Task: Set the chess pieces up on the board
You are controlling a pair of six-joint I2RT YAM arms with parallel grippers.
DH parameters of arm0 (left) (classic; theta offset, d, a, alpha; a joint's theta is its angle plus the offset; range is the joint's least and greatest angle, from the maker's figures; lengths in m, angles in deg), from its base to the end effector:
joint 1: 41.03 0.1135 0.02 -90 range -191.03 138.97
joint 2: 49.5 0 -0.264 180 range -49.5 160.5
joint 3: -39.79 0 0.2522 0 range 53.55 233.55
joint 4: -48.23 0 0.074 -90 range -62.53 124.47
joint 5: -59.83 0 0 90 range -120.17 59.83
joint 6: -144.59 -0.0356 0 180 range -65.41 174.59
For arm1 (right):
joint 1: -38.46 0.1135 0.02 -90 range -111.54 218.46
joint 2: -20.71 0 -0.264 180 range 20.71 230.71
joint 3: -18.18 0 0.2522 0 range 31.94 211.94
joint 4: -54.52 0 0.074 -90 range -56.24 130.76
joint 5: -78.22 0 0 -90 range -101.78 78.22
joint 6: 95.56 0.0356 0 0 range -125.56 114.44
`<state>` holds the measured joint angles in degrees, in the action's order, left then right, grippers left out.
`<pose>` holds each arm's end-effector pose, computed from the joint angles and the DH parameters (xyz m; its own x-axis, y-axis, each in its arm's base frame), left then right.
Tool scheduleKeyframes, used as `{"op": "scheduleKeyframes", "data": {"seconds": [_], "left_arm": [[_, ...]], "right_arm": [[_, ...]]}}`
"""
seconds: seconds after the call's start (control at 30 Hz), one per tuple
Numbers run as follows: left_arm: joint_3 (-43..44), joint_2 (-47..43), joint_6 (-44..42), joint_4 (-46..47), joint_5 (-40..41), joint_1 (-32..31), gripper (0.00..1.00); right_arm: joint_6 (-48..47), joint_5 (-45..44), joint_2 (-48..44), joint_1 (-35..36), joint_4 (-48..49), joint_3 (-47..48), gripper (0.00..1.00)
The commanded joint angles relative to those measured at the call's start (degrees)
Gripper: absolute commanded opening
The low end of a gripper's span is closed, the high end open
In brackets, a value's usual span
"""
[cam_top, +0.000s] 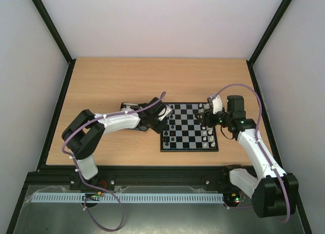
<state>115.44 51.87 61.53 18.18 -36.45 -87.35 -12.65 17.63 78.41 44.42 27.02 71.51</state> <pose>0.2464 -0.2636 0.1724 -0.6588 0.5160 -0.5475 0.6868 0.7095 -0.1577 0.2166 0.0402 0.2620 -0.4588 -0.1560 -0.8748 -0.5662 0.8101 0.1525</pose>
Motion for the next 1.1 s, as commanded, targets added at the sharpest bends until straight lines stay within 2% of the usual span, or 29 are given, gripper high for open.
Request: {"op": "scheduleKeyframes", "data": {"seconds": [0.0,0.37,0.57,0.87,1.07], "left_arm": [[1.22,1.08,0.09,0.94,-0.44,-0.38,0.1],[1.73,2.17,0.53,1.0,-0.4,-0.47,0.1],[1.84,1.1,0.53,0.16,0.08,-0.54,0.06],[0.92,-6.34,0.6,-5.21,1.98,-1.0,0.05],[-0.67,-11.85,0.11,-6.47,-0.23,-4.91,0.07]], "right_arm": [[-0.47,0.54,-0.99,-0.25,0.29,-0.64,0.64],[-0.47,0.47,-1.26,-0.29,0.25,-0.72,0.64],[-0.47,0.43,-1.35,-0.25,0.2,-0.72,0.64],[-0.47,0.56,-1.46,-0.31,0.27,-0.78,0.63],[-0.55,0.6,-1.44,-0.27,0.29,-0.86,0.63]]}}
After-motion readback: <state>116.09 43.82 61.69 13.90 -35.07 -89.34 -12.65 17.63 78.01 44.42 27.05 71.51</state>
